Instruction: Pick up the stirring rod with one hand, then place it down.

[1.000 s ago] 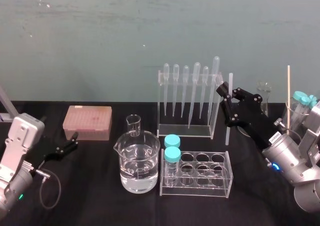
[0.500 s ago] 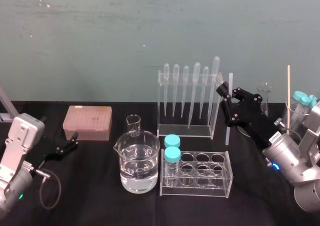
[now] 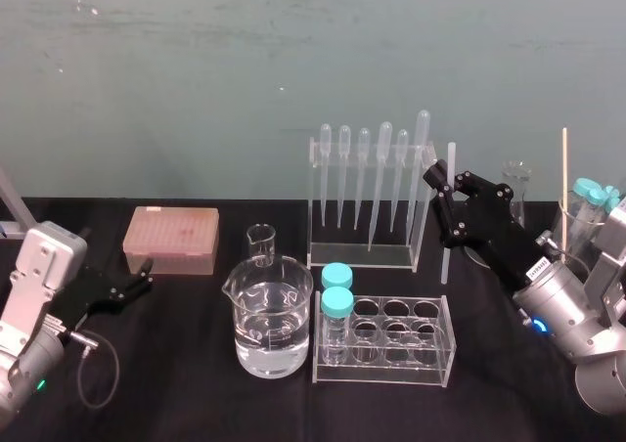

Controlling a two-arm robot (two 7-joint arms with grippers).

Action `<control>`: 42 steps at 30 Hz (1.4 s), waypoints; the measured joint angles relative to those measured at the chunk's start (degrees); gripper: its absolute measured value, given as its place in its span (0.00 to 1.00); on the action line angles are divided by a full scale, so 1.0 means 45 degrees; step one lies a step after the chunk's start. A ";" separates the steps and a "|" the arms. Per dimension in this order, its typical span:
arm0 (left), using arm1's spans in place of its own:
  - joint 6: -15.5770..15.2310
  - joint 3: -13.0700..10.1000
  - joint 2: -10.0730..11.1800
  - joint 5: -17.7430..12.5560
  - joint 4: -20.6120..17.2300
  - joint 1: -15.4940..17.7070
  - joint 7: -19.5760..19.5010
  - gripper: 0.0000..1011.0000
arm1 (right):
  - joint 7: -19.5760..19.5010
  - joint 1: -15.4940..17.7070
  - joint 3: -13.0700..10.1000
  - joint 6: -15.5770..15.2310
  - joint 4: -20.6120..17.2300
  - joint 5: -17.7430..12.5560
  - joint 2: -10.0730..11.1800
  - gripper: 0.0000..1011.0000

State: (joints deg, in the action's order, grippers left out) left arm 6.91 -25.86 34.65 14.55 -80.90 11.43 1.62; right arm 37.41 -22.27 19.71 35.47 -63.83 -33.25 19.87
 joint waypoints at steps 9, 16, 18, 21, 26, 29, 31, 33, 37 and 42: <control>-0.0001 0.0000 0.0000 0.0000 0.0000 0.0000 0.0000 0.99 | 0.0000 -0.0001 0.0000 0.0001 0.0001 0.0000 0.0001 0.07; 0.0000 0.0000 0.0000 0.0001 0.0000 0.0000 0.0000 0.99 | 0.0000 0.0000 0.0000 0.0000 0.0001 0.0000 0.0001 0.07; -0.0001 0.0000 0.0000 0.0001 0.0000 0.0001 0.0000 0.99 | 0.0000 0.0000 0.0000 0.0001 0.0001 0.0000 0.0001 0.07; 0.0000 0.0000 0.0000 0.0000 0.0000 0.0000 0.0000 0.99 | 0.0000 0.0000 0.0000 0.0000 0.0002 0.0000 0.0001 0.07; 0.0000 0.0000 0.0000 0.0000 0.0000 0.0000 0.0000 0.99 | 0.0000 0.0000 -0.0001 0.0000 0.0002 0.0000 0.0001 0.07; 0.0000 0.0000 0.0000 0.0000 0.0000 0.0000 0.0000 0.99 | 0.0000 0.0000 0.0000 0.0000 0.0002 0.0000 0.0001 0.07; 0.0000 0.0000 0.0000 0.0000 0.0000 0.0000 0.0000 0.99 | 0.0000 0.0000 0.0000 0.0000 0.0001 0.0000 0.0001 0.07; 0.0000 0.0000 0.0000 -0.0001 0.0000 0.0000 0.0000 0.99 | -0.0001 0.0001 0.0000 0.0001 0.0001 0.0000 0.0001 0.07; 0.0000 0.0000 0.0000 0.0000 0.0000 0.0000 0.0000 0.99 | 0.0000 0.0000 0.0000 0.0001 0.0002 0.0000 0.0001 0.07; -0.0001 0.0000 0.0000 0.0000 0.0000 0.0001 -0.0001 0.99 | 0.0000 0.0000 0.0000 0.0001 0.0002 0.0000 0.0001 0.07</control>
State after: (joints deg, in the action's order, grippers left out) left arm 6.91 -25.86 34.64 14.55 -80.90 11.44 1.62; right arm 37.41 -22.27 19.71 35.48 -63.82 -33.25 19.88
